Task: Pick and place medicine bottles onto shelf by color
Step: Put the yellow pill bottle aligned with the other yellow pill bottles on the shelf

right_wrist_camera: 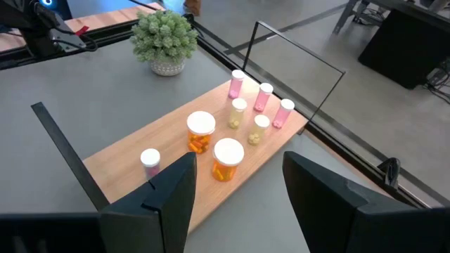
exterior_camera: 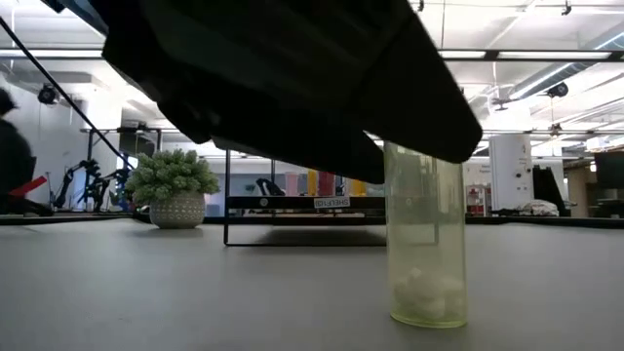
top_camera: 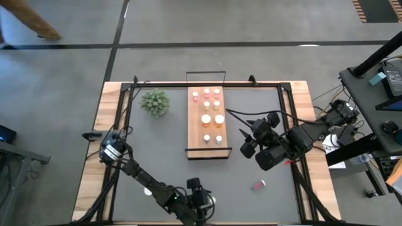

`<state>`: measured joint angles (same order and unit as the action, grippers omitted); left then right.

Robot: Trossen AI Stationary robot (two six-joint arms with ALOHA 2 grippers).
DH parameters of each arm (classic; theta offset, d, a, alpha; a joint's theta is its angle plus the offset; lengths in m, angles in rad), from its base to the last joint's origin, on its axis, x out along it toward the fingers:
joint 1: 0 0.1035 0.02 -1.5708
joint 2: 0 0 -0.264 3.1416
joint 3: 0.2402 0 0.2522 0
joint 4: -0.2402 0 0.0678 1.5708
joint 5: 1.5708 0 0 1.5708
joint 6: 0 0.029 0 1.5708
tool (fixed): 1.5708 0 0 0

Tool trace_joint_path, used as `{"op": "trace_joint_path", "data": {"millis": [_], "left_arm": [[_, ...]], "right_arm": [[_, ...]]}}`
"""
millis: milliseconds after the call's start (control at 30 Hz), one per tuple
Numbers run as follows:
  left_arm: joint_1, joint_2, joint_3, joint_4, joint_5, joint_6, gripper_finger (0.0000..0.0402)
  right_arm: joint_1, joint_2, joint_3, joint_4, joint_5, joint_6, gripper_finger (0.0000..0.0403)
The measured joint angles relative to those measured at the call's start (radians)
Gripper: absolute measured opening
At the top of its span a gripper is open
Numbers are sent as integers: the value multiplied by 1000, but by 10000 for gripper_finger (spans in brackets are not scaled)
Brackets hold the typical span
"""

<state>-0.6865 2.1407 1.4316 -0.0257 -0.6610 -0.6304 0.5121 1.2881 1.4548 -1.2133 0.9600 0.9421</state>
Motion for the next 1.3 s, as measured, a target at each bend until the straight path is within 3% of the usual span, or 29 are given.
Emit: {"op": "trace_joint_path", "data": {"millis": [733,1300], "left_arm": [[5,0,0,8,4,8,101],[21,-78,8,8,-7,20,91]], "right_arm": [[0,0,0,0,0,0,203],[0,0,0,0,0,0,203]]}}
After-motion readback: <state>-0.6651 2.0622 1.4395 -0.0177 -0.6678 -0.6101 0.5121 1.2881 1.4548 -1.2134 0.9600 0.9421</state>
